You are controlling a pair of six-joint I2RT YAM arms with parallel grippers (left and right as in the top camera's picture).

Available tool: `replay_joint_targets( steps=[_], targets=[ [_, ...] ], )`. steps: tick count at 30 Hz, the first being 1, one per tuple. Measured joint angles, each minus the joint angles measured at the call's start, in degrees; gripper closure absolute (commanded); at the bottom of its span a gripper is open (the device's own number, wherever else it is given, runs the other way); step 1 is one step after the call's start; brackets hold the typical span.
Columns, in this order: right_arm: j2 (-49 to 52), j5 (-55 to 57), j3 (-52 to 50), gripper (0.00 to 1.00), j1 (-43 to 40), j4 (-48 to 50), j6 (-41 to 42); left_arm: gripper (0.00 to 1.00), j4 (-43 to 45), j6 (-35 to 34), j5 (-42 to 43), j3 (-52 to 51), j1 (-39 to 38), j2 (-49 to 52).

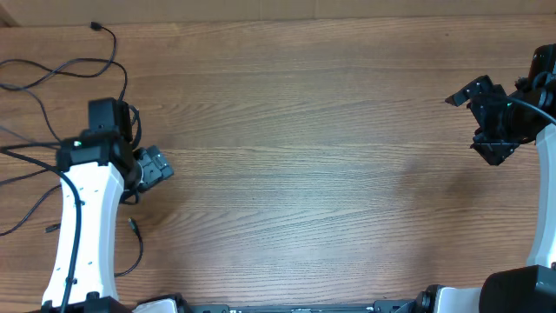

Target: Untangle cables

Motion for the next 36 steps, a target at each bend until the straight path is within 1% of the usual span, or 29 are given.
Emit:
replay_joint_targets(
  steps=[6, 7, 10, 11, 14, 16, 18, 20, 22, 24, 33, 36],
  targets=[
    [0.0, 0.02, 0.0, 0.0, 0.0, 0.0, -0.02, 0.0, 4.31, -3.17, -0.81, -6.97, 3.82, 0.0],
    [0.0, 0.04, 0.0, 0.0, 0.02, 0.0, 0.0, 0.03, 4.7, -3.34, -0.79, -7.82, 4.63, 0.02],
    [0.0, 0.02, 0.0, 0.0, 0.0, 0.0, 0.0, 0.16, 6.47, -3.98, -0.76, -10.34, 6.62, 0.02],
    [0.0, 0.0, 0.0, 0.0, 0.02, 0.0, -0.02, 0.17, 7.65, -4.26, -0.57, -11.21, 7.02, 0.02],
    [0.0, 0.0, 0.02, 0.0, 0.0, -0.02, -0.02, 0.16, 11.74, -5.09, -0.26, -13.94, 7.72, 0.07],
    [0.0, 0.0, 0.0, 0.0, 0.0, -0.02, -0.02, 0.17, 14.25, -5.57, -0.17, -15.56, 7.98, 0.07],
    [0.0, 0.04, 0.0, 0.0, 0.02, 0.0, -0.02, 0.14, 17.05, -5.95, -0.2, -17.46, 8.13, 0.07],
    [0.0, 0.04, 0.0, 0.0, 0.0, -0.02, -0.02, 0.13, 20.68, -6.36, -0.17, -20.0, 8.13, 0.11],
    [0.0, 0.02, 0.0, 0.0, 0.02, 0.02, -0.02, 0.14, 22.84, -6.6, -0.17, -22.34, 8.13, 0.11],
    [0.0, 0.04, 0.0, 0.0, 0.02, 0.02, -0.02, 0.18, 24.24, -6.88, -0.22, -24.33, 8.13, 0.13],
    [0.0, 0.04, 0.0, 0.0, 0.02, 0.02, -0.02, 0.18, 28.7, -7.45, -0.39, -29.4, 8.26, 0.13],
    [0.0, 0.02, 0.0, 0.0, 0.02, 0.02, -0.02, 0.22, 30.12, -7.63, -0.39, -30.34, 9.31, 0.13]
  ],
)
